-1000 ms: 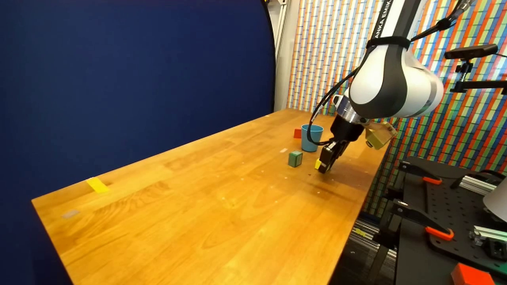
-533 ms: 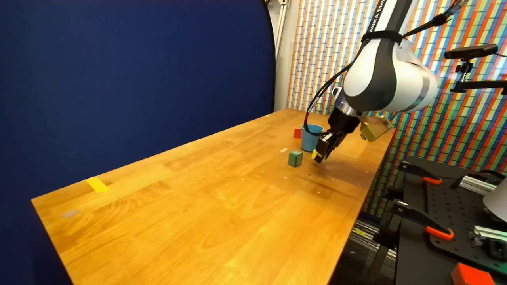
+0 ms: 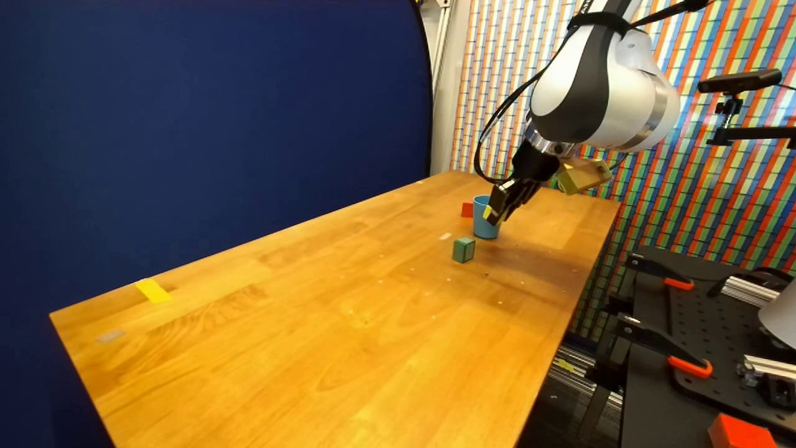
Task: Put the yellow block in the cup
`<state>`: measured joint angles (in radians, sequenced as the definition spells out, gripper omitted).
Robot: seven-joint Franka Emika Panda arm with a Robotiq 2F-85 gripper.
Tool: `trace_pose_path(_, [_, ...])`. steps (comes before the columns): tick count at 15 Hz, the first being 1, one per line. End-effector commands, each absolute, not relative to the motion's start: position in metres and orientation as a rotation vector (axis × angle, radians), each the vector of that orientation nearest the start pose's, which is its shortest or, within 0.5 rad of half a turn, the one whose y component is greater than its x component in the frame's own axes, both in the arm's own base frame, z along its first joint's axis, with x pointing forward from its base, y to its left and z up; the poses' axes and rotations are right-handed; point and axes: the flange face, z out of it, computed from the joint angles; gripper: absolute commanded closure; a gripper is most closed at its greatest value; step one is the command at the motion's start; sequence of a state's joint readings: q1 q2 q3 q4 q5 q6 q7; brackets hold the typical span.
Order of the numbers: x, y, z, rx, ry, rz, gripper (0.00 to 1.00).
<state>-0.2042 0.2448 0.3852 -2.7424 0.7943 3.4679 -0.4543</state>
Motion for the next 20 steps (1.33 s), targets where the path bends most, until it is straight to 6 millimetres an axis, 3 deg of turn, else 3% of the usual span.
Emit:
trace_pose_path(1, [0.404,-0.018,0.215,-3.081,0.372,-0.722,0.88])
trace_pose_path(6, [0.409,-0.033,0.222,-3.081,0.424,-0.759,0.88])
trace_pose_path(18, [0.439,-0.055,0.207,-3.078,0.491,-0.758,0.88])
trace_pose_path(19, [0.443,-0.056,0.208,-3.067,0.5,-0.757,0.39])
trace_pose_path(20, [0.445,-0.058,0.208,-3.065,0.504,-0.754,0.39])
